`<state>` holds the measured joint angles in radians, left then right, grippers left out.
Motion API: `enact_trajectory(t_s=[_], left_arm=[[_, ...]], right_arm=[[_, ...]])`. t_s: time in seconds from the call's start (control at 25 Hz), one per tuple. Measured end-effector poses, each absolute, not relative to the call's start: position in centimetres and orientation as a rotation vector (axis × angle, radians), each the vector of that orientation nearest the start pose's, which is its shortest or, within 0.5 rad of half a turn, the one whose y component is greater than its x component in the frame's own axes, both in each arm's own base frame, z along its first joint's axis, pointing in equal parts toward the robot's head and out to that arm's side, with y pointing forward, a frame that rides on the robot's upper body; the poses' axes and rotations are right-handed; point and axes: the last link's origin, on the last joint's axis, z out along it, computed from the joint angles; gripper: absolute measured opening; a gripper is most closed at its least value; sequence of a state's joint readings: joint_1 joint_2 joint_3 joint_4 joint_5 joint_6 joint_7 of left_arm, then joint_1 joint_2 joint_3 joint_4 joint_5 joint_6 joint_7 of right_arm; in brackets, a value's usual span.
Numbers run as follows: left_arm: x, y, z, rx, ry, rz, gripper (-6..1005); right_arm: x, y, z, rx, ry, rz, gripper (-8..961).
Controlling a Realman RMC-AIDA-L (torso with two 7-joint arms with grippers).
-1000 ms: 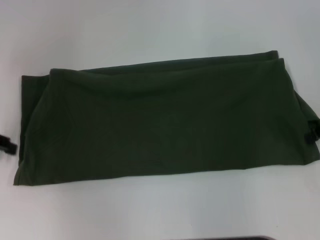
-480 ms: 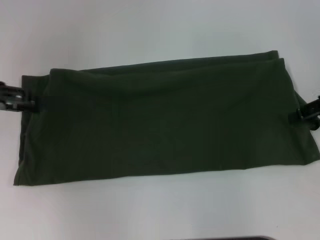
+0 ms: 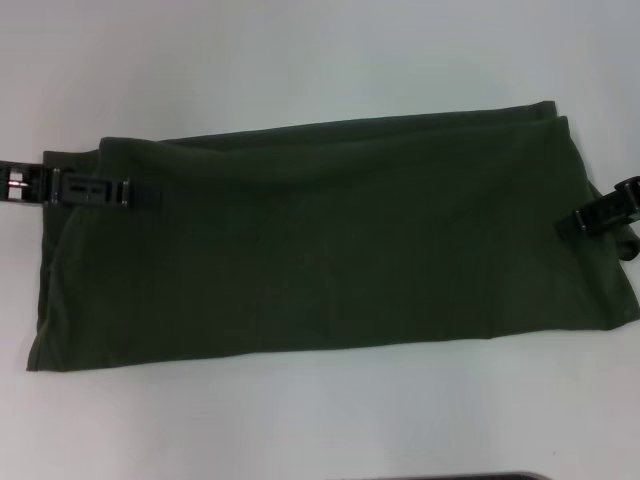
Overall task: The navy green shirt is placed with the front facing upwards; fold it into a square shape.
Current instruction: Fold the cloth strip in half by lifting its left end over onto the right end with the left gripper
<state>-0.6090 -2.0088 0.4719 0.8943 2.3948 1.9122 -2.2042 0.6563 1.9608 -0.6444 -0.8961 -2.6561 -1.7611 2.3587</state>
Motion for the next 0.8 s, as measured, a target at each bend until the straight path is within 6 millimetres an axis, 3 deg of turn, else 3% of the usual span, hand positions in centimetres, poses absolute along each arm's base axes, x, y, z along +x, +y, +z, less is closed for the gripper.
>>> enact_trajectory(t_s=[0.28,0.48,0.8], left_arm=[[-27.2,32.0,6.6,-2.579,-1.804,-0.328,687],[-29.9,33.1,7.4,-2.299,-1.941,-0.087,707],[-31.0,33.7,8.4,-2.096,-2.068,-0.081,706]], right_arm=[[28.7,34.3,7.3,-2.433,1.676,-0.151,685],[27.9,34.7,7.2,-2.456,1.66,-0.11,683],[27.7,34.7,6.6,-2.472,1.659,-0.098,683]])
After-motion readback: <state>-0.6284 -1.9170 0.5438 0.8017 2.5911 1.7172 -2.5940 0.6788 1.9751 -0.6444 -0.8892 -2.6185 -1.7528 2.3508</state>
